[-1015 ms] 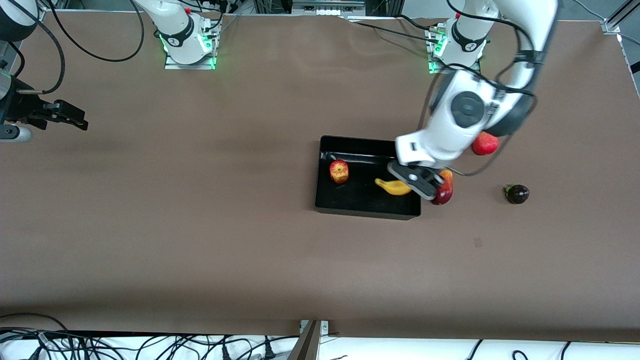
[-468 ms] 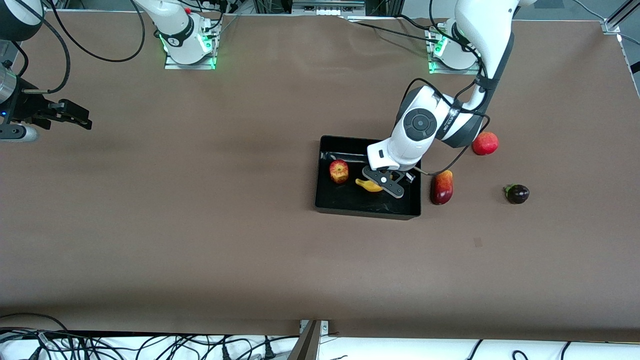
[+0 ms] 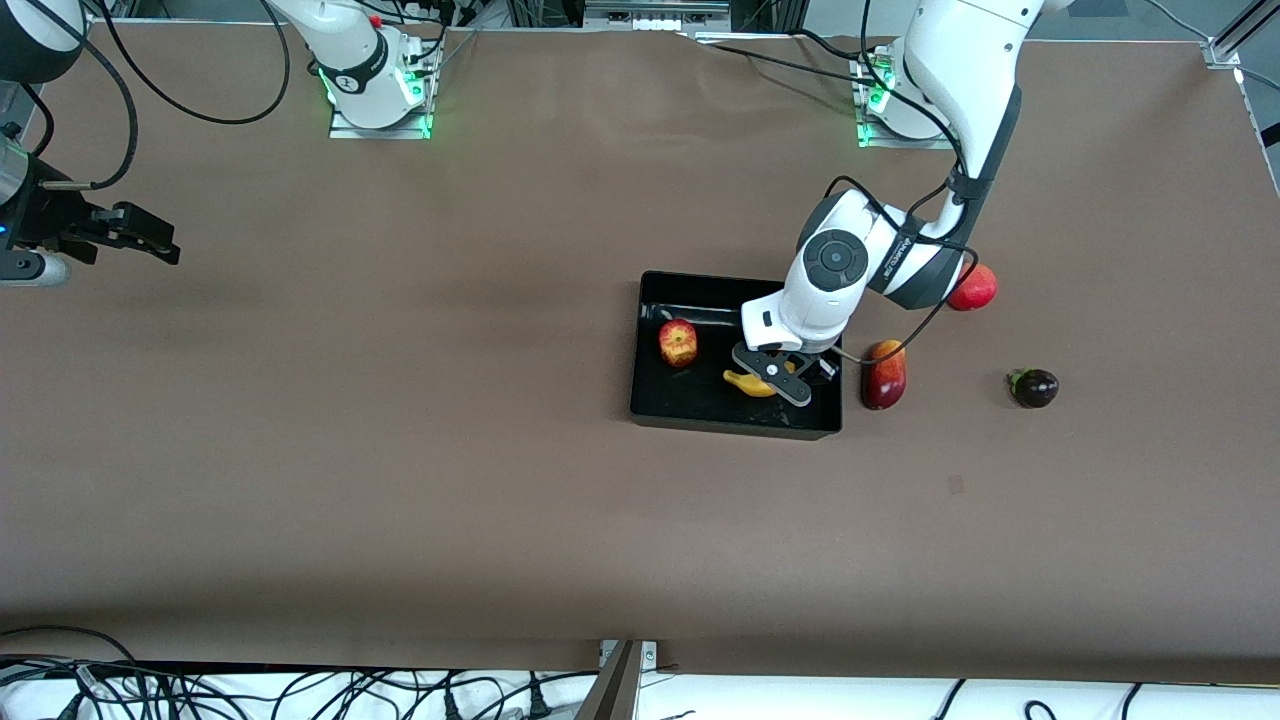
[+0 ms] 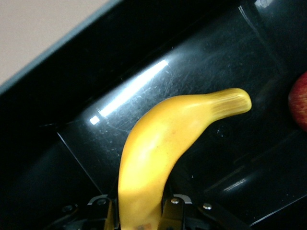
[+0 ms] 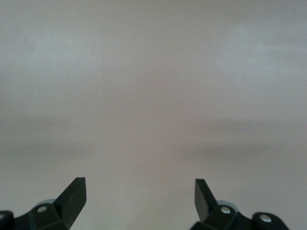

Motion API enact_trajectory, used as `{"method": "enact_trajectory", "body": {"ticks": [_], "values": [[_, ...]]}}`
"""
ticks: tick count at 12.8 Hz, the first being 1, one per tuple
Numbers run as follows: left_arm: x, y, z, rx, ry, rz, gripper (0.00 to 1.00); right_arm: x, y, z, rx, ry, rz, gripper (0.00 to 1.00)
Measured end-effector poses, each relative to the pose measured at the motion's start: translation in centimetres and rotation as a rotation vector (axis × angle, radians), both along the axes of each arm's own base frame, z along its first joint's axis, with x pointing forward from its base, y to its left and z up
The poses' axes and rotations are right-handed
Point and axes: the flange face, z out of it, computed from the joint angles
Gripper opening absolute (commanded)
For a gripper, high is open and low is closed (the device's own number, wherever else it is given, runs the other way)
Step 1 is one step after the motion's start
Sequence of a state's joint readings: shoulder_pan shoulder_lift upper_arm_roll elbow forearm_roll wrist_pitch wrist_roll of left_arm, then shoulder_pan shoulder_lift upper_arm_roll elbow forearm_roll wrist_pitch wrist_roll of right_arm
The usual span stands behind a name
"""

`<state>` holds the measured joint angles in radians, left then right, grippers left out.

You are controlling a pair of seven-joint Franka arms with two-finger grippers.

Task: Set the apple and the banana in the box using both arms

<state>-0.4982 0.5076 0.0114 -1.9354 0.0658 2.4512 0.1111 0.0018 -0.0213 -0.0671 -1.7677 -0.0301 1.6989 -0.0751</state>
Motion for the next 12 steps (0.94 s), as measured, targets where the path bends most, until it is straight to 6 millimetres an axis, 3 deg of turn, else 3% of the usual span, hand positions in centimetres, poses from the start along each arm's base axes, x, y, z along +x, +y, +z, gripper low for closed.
{"method": "enact_trajectory", "body": {"ticks": [4,6,8,12], "values": [[0.0,0.0,0.1,0.000,0.000,0.001,1.00,0.1,0.9,0.2,0.000,-0.004,0.016,1.00],[0.4,0.2,1.6,-0.008,-0.017,0.008,1.00,0.1,0.9,0.2,0.000,-0.004,0.016,1.00],[1.6,2.0,5.9,-0.017,-0.038,0.048,1.00,0.1,0.8,0.2,-0.001,-0.005,0.015,1.00],[1.9,9.7,19.2,-0.036,-0.010,0.217,1.00,0.1,0.8,0.2,-0.001,-0.004,0.014,1.00]]}}
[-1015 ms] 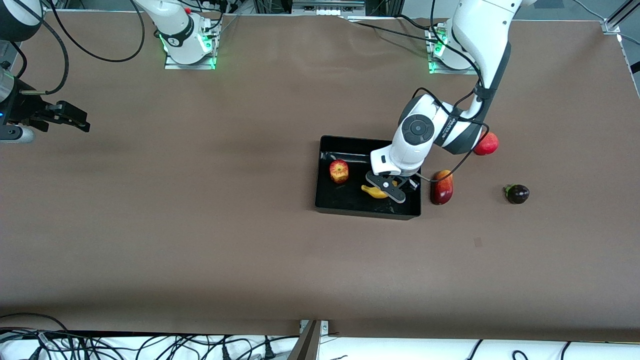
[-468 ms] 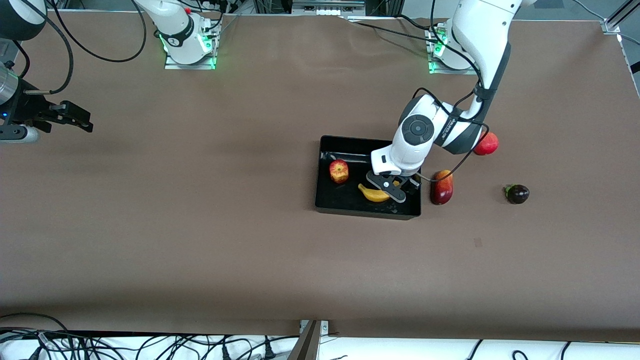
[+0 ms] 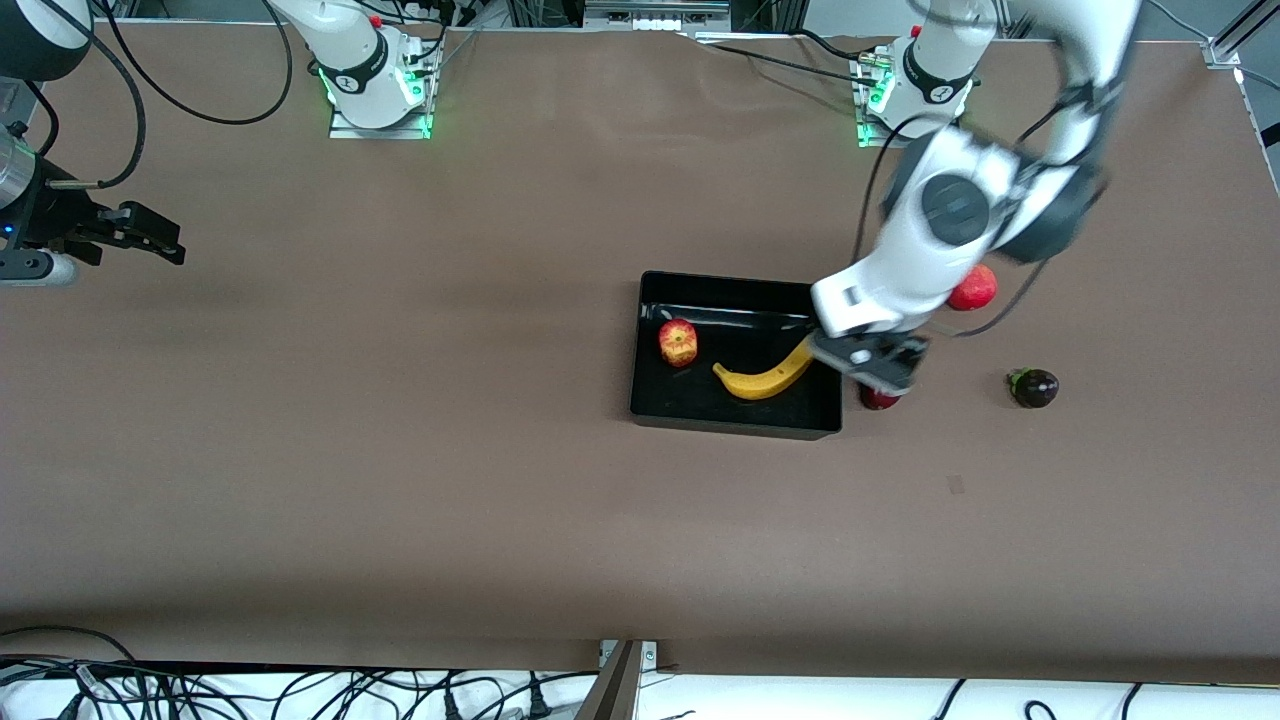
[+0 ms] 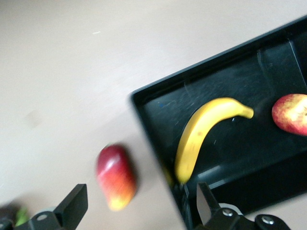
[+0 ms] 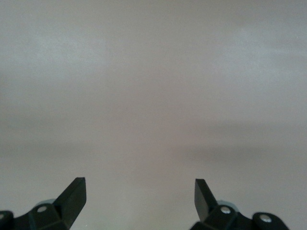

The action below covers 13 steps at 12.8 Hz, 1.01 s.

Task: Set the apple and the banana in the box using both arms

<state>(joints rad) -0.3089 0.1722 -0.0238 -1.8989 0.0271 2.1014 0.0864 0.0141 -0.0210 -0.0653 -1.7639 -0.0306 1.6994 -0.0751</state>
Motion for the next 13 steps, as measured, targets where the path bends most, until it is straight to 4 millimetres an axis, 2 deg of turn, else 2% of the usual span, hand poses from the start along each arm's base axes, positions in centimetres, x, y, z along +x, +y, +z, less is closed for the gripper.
{"method": "enact_trajectory", "body": {"ticks": [2,4,6,8,10,13], "values": [[-1.5,5.0,6.2,0.010,0.025,0.079,1.00,0.0,0.1,0.0,-0.003,-0.001,0.002,1.00],[-3.7,9.3,11.4,0.018,0.049,0.150,1.00,0.0,0.1,0.0,-0.019,0.001,-0.011,1.00],[-5.8,12.4,15.6,0.026,0.085,0.204,1.00,0.2,0.1,-0.4,-0.021,0.007,-0.022,1.00],[-7.1,13.9,19.2,0.022,0.106,0.259,1.00,0.3,0.0,-0.7,-0.025,0.013,-0.022,1.00],[-7.2,14.9,20.4,-0.016,0.110,0.307,1.00,0.0,-0.7,-1.1,-0.026,0.044,-0.036,1.00],[-6.8,15.6,19.8,-0.024,0.123,0.339,1.00,-0.3,-1.1,-1.2,-0.025,0.064,-0.046,1.00]]}}
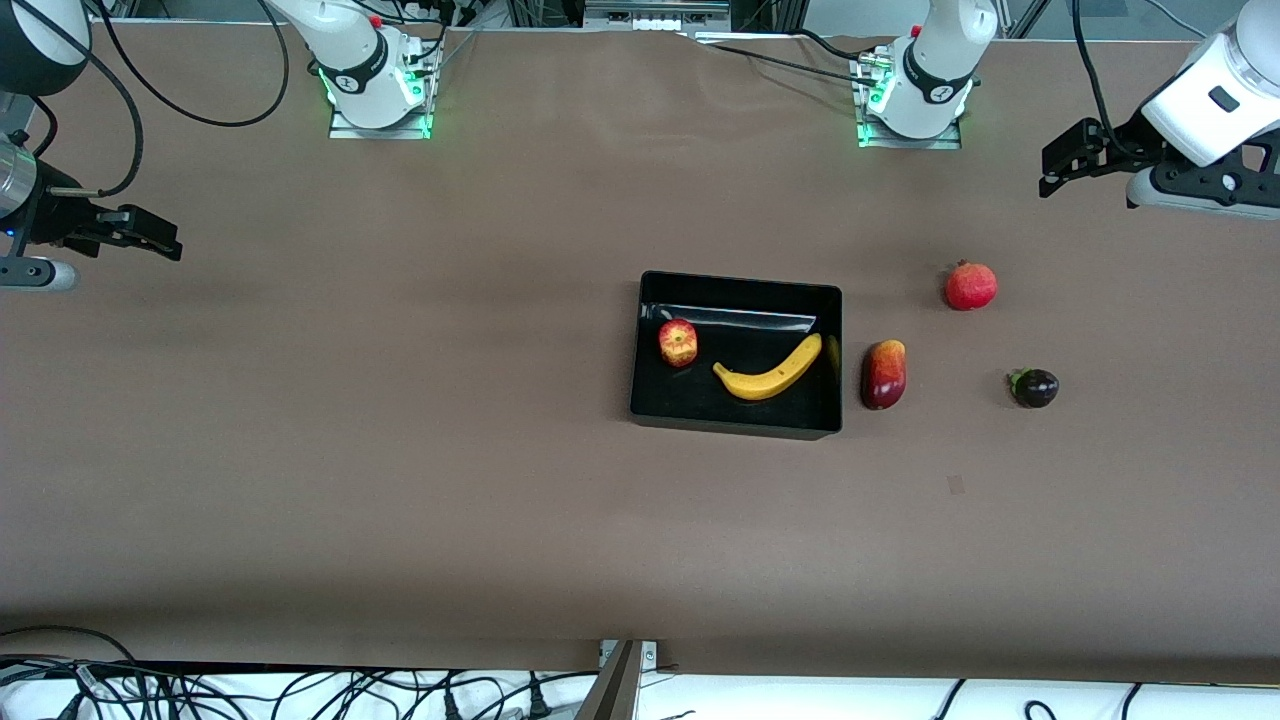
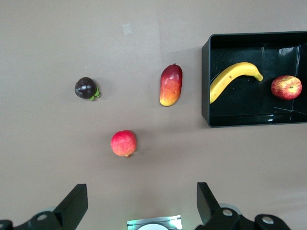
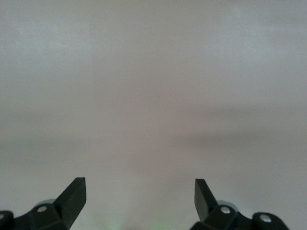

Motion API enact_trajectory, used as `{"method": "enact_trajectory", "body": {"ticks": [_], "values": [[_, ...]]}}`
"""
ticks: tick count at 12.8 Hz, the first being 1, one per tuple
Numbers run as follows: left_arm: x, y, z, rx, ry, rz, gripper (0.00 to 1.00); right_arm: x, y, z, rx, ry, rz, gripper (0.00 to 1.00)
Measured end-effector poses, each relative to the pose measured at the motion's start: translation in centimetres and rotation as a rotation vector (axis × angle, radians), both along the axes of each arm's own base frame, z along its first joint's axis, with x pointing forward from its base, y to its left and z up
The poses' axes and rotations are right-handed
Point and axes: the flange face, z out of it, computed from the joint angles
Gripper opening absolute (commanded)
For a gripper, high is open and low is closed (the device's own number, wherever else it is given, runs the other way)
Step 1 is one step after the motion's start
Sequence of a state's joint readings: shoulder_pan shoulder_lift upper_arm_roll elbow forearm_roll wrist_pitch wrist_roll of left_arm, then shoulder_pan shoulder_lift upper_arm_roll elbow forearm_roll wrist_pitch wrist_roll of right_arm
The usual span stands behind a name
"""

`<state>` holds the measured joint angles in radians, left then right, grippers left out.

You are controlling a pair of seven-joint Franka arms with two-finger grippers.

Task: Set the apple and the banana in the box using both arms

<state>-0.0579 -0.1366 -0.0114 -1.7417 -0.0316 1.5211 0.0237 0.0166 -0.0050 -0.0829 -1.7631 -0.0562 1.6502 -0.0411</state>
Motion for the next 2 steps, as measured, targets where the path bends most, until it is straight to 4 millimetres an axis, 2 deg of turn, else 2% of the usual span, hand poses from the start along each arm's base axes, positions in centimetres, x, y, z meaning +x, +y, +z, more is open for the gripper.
{"method": "enact_trajectory", "body": {"ticks": [2], "values": [[0.11,0.55,-0.12,0.000,0.002,0.013,1.00,0.00,-0.07,0.02,0.000,-0.001,-0.005,1.00]]}}
